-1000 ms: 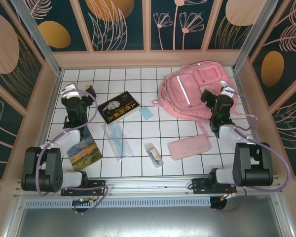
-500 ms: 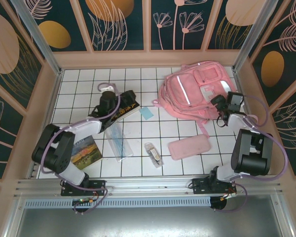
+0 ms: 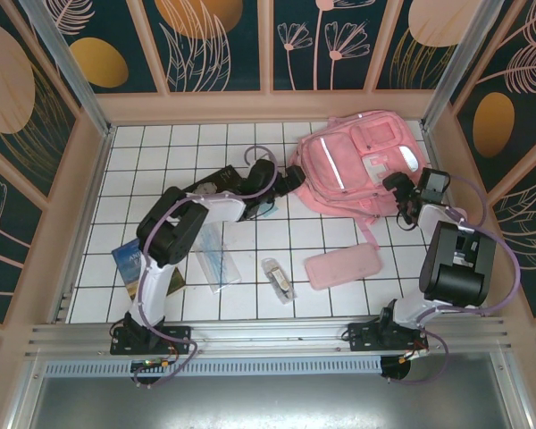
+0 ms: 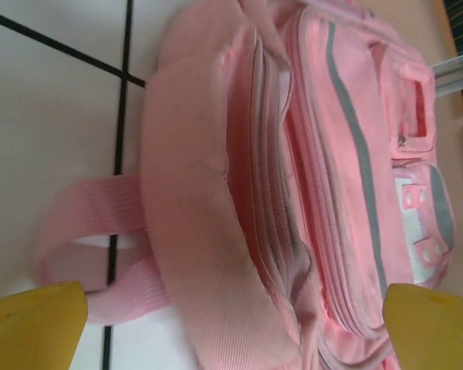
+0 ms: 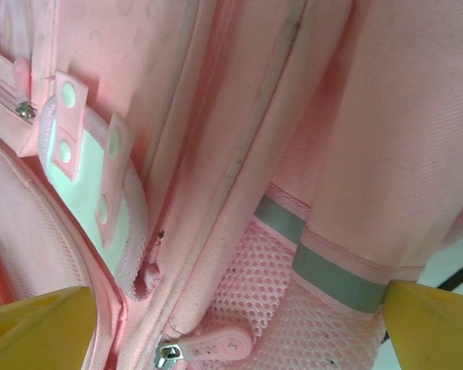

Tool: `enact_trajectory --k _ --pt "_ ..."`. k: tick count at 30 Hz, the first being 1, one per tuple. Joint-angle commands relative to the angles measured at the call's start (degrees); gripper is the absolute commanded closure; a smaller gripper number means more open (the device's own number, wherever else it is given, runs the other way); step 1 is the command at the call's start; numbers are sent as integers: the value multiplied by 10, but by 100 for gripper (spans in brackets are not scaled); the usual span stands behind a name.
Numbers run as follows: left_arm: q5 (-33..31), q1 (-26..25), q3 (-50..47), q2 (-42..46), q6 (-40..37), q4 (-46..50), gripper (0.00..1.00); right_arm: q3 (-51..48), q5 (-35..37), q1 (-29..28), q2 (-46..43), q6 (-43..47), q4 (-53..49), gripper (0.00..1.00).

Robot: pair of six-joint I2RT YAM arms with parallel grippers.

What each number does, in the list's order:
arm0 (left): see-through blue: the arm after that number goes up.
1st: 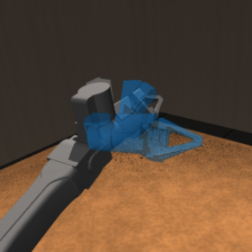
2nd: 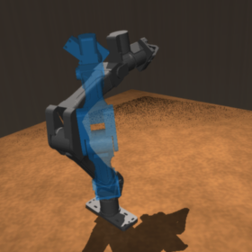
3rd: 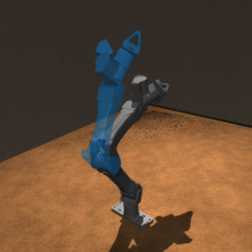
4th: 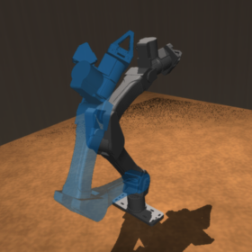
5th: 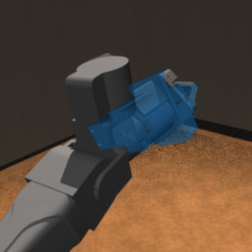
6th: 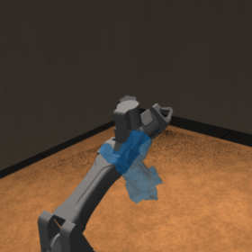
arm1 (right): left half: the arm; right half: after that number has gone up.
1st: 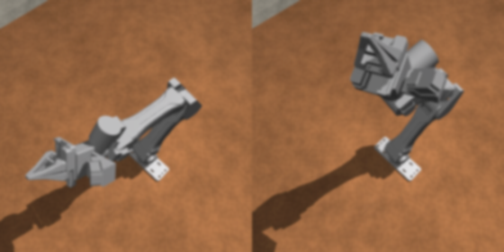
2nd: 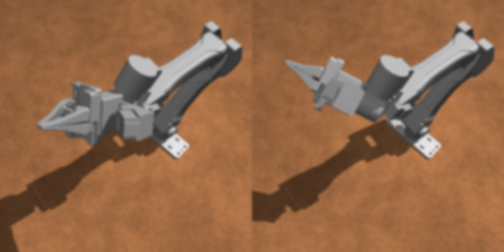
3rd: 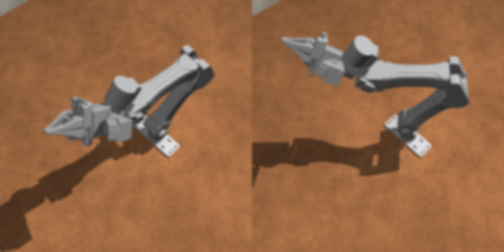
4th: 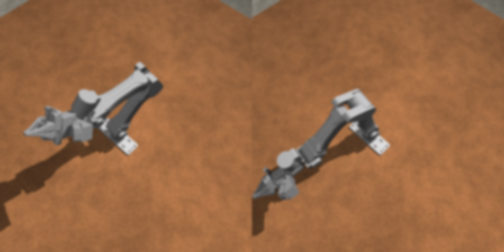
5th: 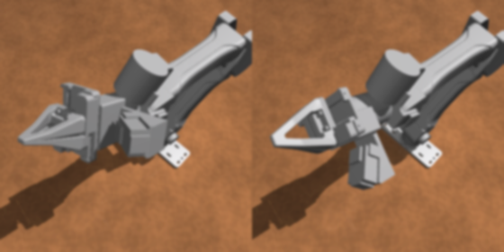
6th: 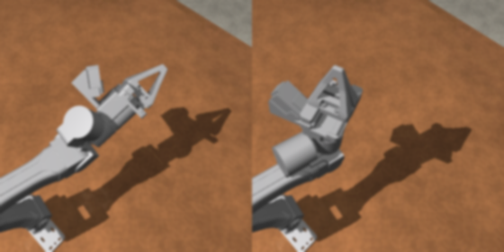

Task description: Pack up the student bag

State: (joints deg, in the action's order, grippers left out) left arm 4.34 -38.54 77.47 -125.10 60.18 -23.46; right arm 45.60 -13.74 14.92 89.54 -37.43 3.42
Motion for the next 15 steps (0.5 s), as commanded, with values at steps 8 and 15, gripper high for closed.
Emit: enact_trajectory --k 8,15 --pt "30 -10 149 -107 26 52 81 -4 -68 -1 16 29 22 5" --pt "10 -10 170 -50 42 40 100 -57 -111 -2 -46 20 1 5"
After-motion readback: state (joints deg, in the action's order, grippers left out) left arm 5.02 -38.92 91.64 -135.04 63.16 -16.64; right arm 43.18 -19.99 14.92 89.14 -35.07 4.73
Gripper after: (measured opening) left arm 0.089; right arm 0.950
